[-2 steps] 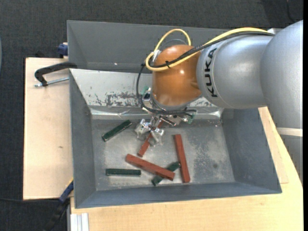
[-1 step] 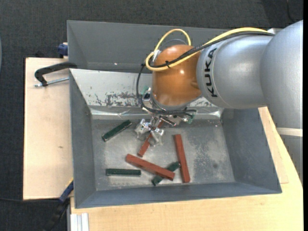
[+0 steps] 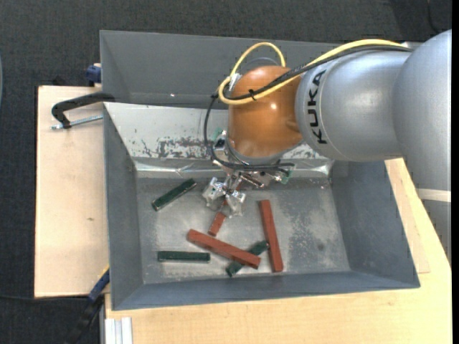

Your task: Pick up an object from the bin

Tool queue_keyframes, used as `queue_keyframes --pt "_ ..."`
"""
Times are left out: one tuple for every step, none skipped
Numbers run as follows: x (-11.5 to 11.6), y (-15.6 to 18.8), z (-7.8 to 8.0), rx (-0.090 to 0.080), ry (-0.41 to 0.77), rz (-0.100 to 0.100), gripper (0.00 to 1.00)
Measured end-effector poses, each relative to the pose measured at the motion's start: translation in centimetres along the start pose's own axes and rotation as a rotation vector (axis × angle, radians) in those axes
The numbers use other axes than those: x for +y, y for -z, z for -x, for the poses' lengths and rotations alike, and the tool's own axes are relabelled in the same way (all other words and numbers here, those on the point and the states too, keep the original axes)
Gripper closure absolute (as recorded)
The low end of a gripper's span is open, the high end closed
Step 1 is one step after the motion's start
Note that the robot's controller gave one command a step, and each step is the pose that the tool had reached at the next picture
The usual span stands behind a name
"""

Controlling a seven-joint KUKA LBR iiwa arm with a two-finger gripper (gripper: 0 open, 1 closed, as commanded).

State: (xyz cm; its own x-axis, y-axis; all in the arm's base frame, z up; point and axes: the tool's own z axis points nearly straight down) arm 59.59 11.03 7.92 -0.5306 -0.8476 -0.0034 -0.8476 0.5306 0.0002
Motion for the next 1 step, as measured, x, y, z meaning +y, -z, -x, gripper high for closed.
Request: queue_keyframes --pt "0.34 4.62 0.31 -0.001 -0.036 -0.001 0.0"
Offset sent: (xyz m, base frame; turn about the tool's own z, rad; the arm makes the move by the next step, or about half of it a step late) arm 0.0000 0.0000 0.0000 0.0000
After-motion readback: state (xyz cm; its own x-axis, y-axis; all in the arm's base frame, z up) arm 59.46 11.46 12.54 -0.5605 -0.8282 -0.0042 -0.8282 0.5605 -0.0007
